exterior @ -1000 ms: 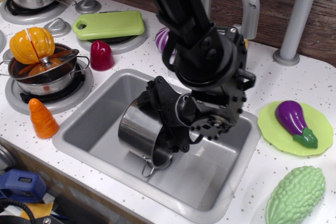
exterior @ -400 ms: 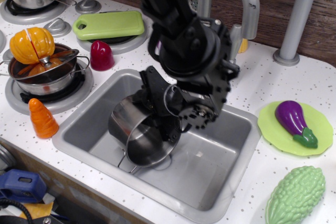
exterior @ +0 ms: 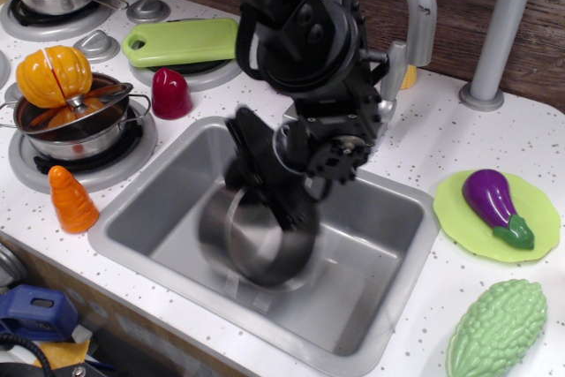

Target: Flip pot upright in sink

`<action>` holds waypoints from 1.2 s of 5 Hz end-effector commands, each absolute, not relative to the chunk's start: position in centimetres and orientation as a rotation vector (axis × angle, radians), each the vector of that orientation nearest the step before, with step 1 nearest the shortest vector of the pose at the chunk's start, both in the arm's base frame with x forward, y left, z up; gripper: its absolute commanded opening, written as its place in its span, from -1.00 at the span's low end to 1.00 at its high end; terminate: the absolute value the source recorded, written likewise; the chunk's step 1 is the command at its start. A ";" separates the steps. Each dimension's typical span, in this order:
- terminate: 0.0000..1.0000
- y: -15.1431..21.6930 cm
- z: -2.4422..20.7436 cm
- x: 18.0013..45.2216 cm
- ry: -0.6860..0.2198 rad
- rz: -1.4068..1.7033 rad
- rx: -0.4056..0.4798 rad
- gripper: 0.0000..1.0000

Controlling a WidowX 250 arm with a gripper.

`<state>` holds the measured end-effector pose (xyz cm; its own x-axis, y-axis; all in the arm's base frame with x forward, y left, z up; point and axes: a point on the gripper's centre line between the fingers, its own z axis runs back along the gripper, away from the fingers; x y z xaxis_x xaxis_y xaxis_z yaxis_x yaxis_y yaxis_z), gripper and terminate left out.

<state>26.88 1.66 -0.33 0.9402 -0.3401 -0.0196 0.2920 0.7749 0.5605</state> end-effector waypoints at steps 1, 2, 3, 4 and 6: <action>-1.00 1.9 0.1 27.5 -0.092 -0.266 0.447 -1.00; -1.00 2.7 -0.3 27.6 -0.087 -0.277 0.364 -1.00; -1.00 2.7 -0.3 27.6 -0.087 -0.277 0.364 1.00; -1.00 2.7 -0.3 27.6 -0.087 -0.277 0.364 1.00; 1.00 2.7 -0.3 27.6 -0.087 -0.277 0.364 1.00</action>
